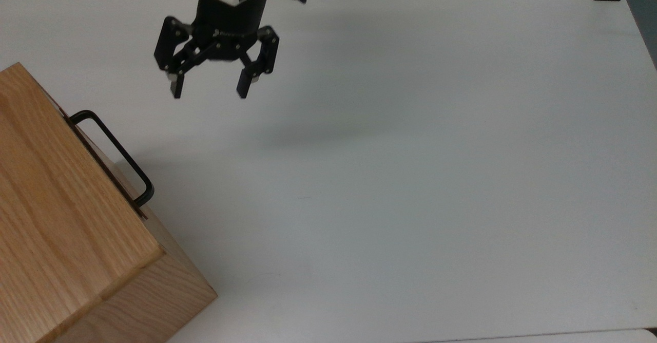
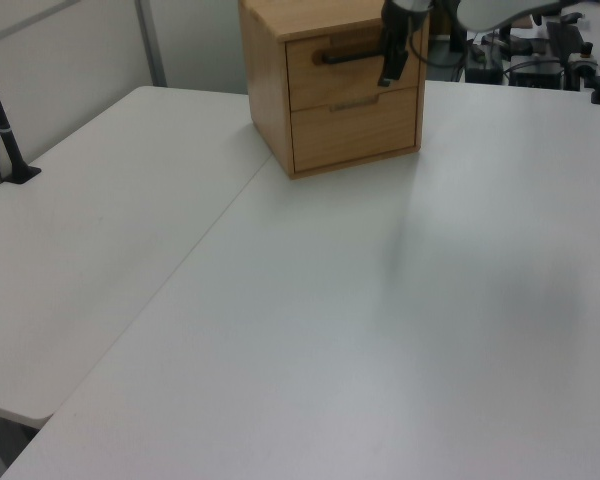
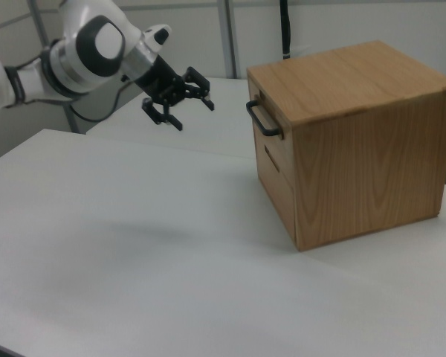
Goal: Open the drawer by sliding it
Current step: 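Move the open gripper toward the black handle of the upper drawer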
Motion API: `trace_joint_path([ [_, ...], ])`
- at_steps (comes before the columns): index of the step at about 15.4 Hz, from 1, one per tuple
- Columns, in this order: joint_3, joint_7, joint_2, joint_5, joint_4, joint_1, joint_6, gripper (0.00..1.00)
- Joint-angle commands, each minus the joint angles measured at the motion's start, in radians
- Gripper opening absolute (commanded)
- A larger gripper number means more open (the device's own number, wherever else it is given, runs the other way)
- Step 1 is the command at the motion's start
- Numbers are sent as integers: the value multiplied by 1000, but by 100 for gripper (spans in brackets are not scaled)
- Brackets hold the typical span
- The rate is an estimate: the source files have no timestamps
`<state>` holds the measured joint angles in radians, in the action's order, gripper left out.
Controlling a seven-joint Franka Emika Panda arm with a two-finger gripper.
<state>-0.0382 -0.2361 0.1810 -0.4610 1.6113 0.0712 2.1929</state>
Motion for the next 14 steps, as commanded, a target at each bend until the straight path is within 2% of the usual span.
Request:
trace_joint_path([
  [1, -8, -34, 38, -114, -8, -19, 94, 97],
  [7, -9, -35, 78, -281, -11, -82, 252, 97],
  [11, -9, -35, 120, -448, -13, -109, 332, 82],
  [14, -9, -34, 132, -505, -13, -116, 346, 66],
])
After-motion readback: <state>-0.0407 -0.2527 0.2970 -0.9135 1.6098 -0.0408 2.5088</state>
